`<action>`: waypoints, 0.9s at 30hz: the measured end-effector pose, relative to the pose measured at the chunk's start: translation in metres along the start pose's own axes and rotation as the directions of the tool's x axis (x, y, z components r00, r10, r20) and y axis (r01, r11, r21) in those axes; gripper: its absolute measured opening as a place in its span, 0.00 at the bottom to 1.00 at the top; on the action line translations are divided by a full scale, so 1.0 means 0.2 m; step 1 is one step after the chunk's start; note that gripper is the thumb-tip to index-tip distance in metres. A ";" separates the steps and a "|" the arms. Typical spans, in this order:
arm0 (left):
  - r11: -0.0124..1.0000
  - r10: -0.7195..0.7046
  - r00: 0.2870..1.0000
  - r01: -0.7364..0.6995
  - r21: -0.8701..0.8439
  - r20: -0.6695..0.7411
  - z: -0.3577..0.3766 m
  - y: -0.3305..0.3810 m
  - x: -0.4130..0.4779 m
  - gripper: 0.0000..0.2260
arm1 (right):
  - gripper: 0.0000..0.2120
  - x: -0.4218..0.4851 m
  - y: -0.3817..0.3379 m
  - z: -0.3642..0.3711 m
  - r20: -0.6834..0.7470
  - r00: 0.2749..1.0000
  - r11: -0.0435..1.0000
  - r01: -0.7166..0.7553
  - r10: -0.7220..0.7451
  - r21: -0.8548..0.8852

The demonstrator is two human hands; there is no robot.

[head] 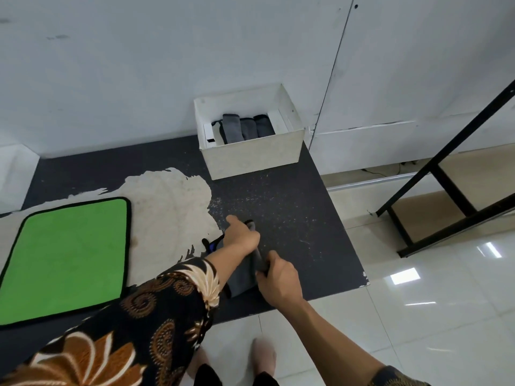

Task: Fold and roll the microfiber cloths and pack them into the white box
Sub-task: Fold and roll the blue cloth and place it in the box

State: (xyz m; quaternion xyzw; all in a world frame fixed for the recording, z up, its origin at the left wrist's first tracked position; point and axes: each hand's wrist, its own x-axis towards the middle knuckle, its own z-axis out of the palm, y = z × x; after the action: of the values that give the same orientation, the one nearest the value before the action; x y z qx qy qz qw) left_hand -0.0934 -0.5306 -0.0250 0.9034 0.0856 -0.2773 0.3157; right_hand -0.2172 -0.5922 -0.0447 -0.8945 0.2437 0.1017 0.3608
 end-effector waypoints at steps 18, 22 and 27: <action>0.988 -0.128 0.991 0.124 0.095 0.046 -0.03 -0.01 0.02 0.34 | 0.13 -0.01 -0.04 0.01 -0.054 0.997 0.998 -0.060 0.061 0.014; 0.989 -0.145 0.988 0.145 -0.004 0.057 -0.03 -0.05 0.03 0.24 | 0.23 0.02 -0.02 0.01 -0.015 0.986 0.985 -0.169 0.169 -0.030; 0.951 -0.173 0.977 0.198 -0.238 0.122 -0.05 -0.09 0.07 0.20 | 0.20 0.07 0.00 0.04 -0.011 0.977 0.972 -0.211 0.211 -0.099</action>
State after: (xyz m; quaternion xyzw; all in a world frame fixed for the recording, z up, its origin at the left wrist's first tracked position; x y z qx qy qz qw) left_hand -0.0824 -0.5105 -0.0348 0.8297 0.1885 -0.3375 0.4028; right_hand -0.2062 -0.5925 -0.0548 -0.8803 0.3322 0.1514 0.3029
